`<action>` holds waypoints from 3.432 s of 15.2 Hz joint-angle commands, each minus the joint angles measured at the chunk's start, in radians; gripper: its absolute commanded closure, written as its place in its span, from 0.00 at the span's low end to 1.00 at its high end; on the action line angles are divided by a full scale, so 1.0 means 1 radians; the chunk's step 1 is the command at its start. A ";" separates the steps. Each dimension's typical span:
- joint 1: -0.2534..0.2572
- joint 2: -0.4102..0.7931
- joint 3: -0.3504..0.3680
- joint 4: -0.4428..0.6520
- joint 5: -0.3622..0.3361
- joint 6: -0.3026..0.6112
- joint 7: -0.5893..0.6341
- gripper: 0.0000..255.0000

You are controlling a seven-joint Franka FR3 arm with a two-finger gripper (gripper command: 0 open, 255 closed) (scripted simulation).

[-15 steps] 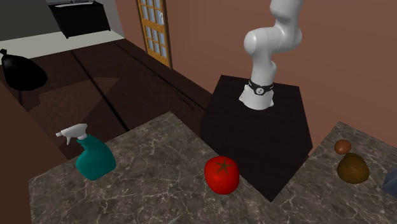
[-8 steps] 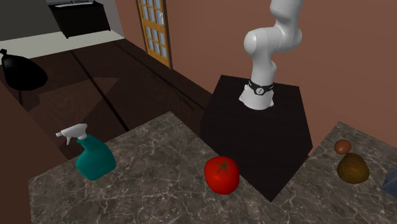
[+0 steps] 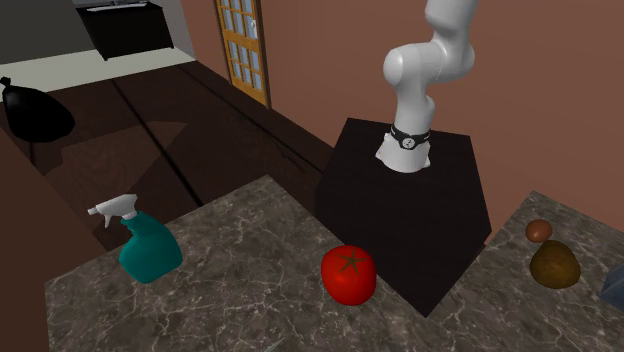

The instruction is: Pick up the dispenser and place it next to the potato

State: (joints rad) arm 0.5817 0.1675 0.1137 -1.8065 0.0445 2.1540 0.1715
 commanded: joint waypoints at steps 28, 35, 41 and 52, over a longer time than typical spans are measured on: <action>0.005 0.168 -0.004 -0.180 -0.010 0.349 -0.010 1.00; 0.008 0.230 -0.007 -0.195 -0.015 0.426 -0.010 1.00; 0.006 0.233 -0.005 -0.196 -0.016 0.428 -0.010 1.00; -0.004 0.149 0.001 -0.209 -0.008 0.358 -0.015 0.00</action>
State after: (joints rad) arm 0.5763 0.3402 0.1136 -2.0109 0.0363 2.5347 0.1527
